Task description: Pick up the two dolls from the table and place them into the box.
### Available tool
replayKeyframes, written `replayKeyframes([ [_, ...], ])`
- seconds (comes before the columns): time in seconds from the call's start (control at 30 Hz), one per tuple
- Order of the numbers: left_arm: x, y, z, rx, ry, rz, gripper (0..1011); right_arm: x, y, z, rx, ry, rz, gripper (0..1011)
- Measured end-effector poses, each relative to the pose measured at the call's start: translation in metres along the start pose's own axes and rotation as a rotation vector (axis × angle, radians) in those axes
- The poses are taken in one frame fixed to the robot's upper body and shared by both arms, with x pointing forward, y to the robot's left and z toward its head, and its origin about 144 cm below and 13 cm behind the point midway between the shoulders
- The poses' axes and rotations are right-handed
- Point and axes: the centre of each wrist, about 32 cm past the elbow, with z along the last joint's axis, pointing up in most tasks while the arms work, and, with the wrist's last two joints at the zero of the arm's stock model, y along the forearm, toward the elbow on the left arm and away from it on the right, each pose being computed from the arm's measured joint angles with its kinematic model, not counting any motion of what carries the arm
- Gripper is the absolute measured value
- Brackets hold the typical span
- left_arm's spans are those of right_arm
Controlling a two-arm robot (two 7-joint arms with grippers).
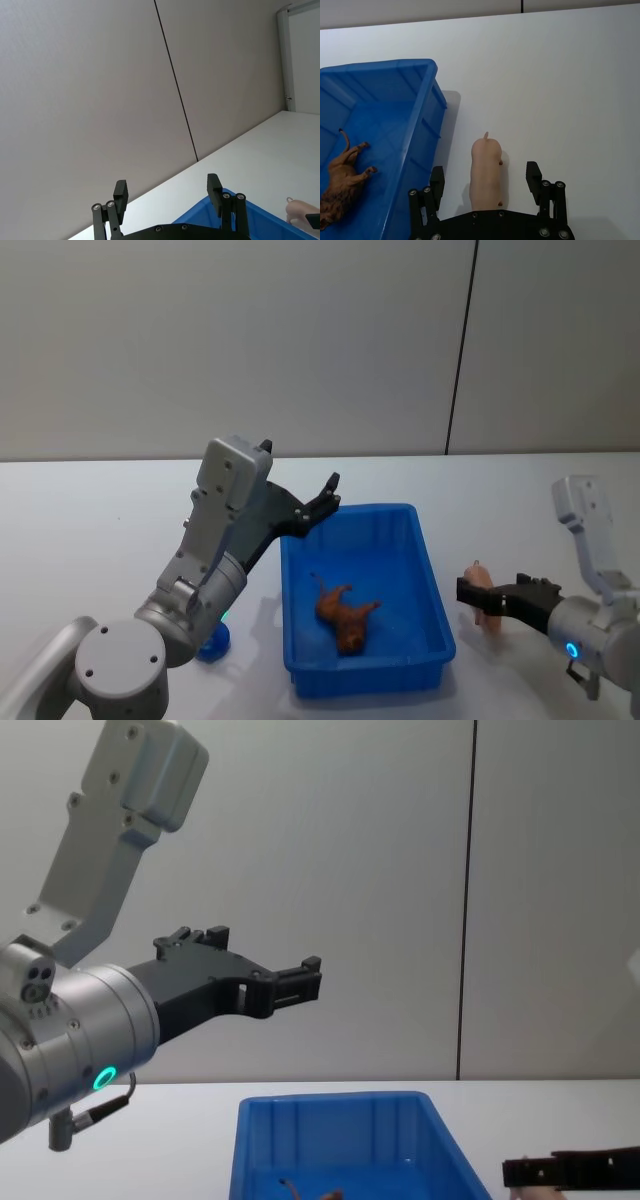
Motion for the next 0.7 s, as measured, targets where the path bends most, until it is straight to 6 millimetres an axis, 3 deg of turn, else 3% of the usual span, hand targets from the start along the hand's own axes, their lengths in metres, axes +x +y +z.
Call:
replayKeyframes([
  [0.7,0.0,0.0,0.0,0.0,0.0,0.0,1003,-0.007,0.022,0.006,-0.061,-0.001,-0.017,1001],
])
